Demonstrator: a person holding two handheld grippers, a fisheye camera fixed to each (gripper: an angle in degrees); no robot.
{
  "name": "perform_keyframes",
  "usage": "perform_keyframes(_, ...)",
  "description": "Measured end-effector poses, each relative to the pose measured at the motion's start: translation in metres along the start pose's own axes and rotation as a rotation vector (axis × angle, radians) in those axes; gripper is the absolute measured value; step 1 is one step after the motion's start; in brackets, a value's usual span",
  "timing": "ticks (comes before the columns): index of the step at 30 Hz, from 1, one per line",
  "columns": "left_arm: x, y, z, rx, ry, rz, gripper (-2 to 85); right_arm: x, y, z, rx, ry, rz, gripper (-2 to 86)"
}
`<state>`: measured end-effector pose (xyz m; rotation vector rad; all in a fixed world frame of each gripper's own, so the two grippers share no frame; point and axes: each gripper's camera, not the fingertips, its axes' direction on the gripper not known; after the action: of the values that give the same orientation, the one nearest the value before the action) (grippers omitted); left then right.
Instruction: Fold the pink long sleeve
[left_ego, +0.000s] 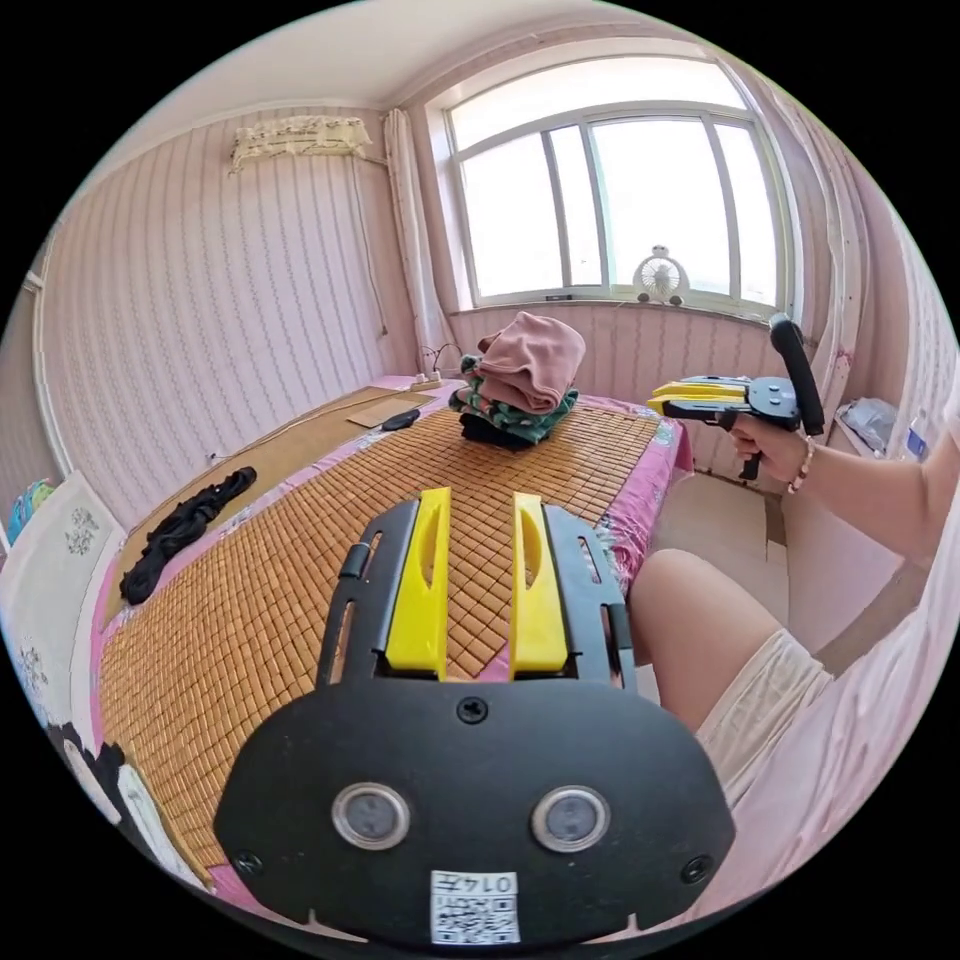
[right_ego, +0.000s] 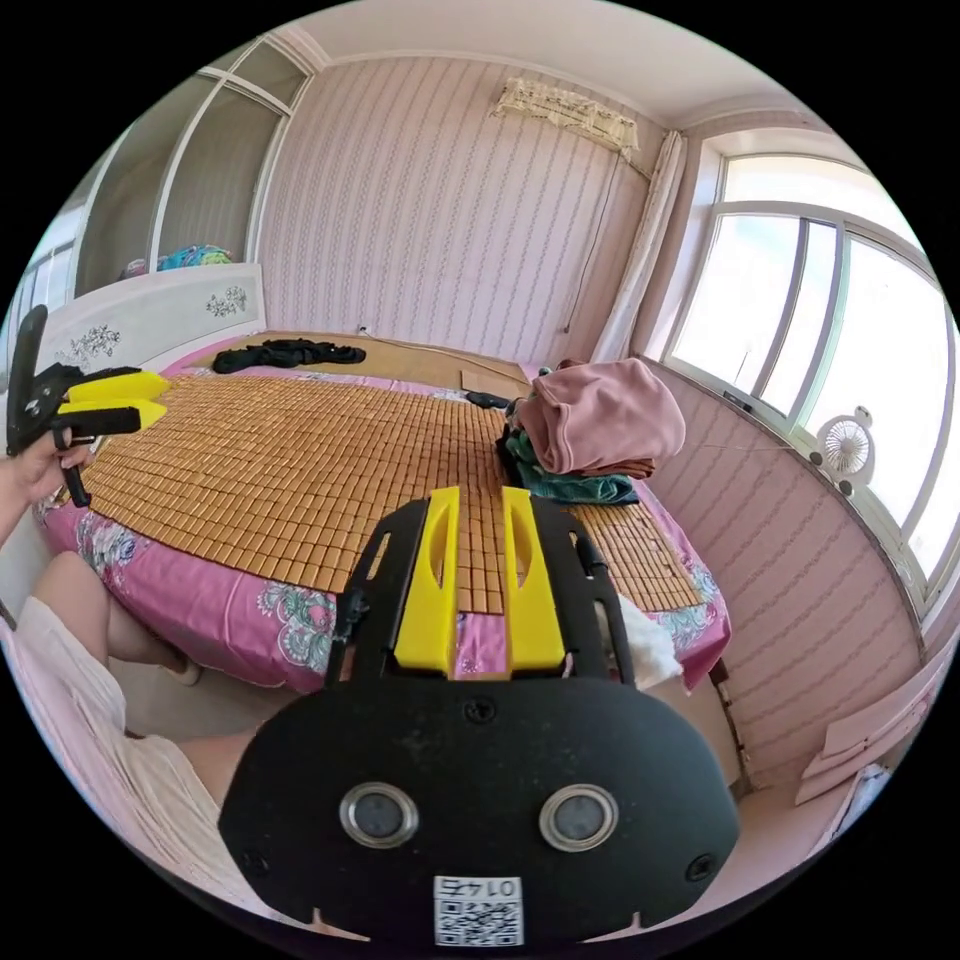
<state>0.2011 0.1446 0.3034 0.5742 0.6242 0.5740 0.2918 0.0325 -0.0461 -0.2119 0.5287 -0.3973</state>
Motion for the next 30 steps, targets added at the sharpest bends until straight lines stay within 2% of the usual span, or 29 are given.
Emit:
perform_keyframes(4,-0.012,-0.055,0.104,-0.017,0.099,0.028,10.4,0.039,-0.034,0.073,-0.017,0.012,0.018,13.5)
perform_keyframes(6,-0.021,-0.089,0.182,-0.017,0.160,0.028,9.8,0.064,-0.055,0.126,-0.036,0.027,0.031,14.4)
perform_keyframes(10,-0.030,-0.132,0.301,-0.071,0.174,-0.009,11.0,0.089,-0.076,0.197,-0.060,-0.040,0.022,16.3)
perform_keyframes(14,-0.032,-0.181,0.414,-0.110,0.175,-0.071,15.1,0.107,-0.079,0.267,-0.046,0.067,0.006,15.8)
perform_keyframes(18,-0.016,-0.215,0.501,-0.117,0.177,-0.089,16.8,0.138,-0.057,0.332,-0.159,0.188,0.003,11.8)
perform_keyframes(21,-0.002,-0.224,0.554,-0.165,0.164,-0.093,16.9,0.162,-0.031,0.347,-0.143,0.128,-0.004,8.7)
perform_keyframes(24,0.016,-0.223,0.579,-0.204,0.204,-0.056,11.6,0.192,-0.009,0.343,-0.134,0.043,0.052,5.3)
perform_keyframes(27,0.036,-0.220,0.565,-0.174,0.239,0.025,5.3,0.232,0.021,0.319,-0.049,-0.130,0.185,4.0)
perform_keyframes(30,0.040,-0.220,0.530,-0.148,0.273,0.049,4.1,0.264,0.056,0.278,0.078,-0.195,0.283,3.2)
